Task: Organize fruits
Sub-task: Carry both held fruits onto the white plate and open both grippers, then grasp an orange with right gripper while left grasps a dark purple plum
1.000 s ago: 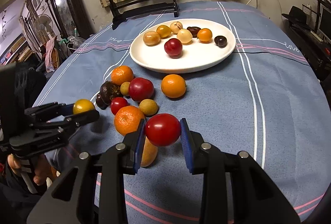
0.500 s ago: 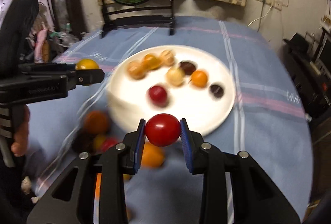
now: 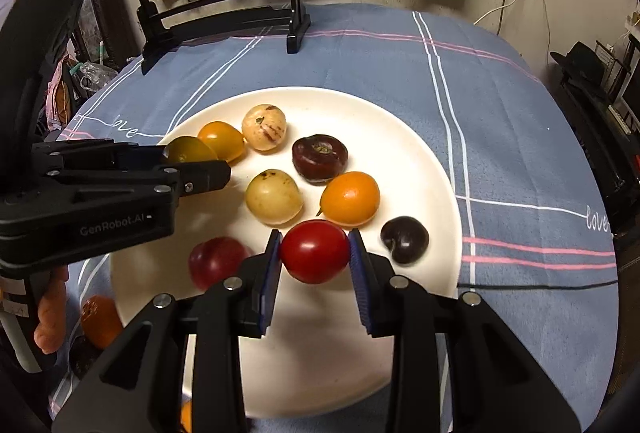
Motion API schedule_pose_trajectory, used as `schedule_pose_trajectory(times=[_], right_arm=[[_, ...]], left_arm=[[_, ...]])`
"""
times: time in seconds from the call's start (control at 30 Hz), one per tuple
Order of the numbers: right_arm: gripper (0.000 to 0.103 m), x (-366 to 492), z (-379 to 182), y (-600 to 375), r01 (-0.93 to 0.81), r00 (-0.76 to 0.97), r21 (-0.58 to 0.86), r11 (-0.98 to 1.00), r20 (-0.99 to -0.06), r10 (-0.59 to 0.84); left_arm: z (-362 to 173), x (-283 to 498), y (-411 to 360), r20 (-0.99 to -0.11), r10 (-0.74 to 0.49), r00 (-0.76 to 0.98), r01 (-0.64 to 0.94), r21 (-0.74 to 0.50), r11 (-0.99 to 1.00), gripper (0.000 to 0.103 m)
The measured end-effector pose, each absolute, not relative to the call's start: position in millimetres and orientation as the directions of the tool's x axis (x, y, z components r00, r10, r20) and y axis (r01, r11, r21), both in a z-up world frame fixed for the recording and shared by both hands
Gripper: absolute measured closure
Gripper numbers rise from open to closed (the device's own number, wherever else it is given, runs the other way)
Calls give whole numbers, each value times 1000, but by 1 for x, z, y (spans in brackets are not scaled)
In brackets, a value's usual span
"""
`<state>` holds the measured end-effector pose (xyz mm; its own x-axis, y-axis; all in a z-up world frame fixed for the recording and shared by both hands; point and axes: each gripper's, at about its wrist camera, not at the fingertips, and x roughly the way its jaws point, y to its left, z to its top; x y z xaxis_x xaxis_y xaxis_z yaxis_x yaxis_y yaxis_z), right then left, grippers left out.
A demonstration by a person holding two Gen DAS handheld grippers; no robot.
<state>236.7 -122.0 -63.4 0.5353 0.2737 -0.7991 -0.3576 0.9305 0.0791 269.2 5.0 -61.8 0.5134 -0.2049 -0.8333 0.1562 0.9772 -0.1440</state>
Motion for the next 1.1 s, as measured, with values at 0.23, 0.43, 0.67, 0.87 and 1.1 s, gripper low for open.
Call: schedule_pose_trajectory(times=[0.23,0.43,0.67,0.87,1.1], right_arm=[[44,227,-44,-134,-321,585,62,945,-771,250],[43,160,-15,-154,-299,629,71,952,-735,253],[42,82,-36,-139,-333,570,143,932,-756,320],[42,64,-39,-135,-333,564,139,933,-763,315],[42,38,-43,-115,-393,529,145,908,-772,352]], left_arm=[[-24,251,23,-774,-242,585,146,-193,970,36],[7,171,47,-721,-208,661,117,-175,978,26],[-35,82,47,-741,-135,657,65,-122,990,25],[-60,52,62,-777,-143,613,37,-153,988,26],[-55,32,82,-767,-103,634,-18,-147,989,26]])
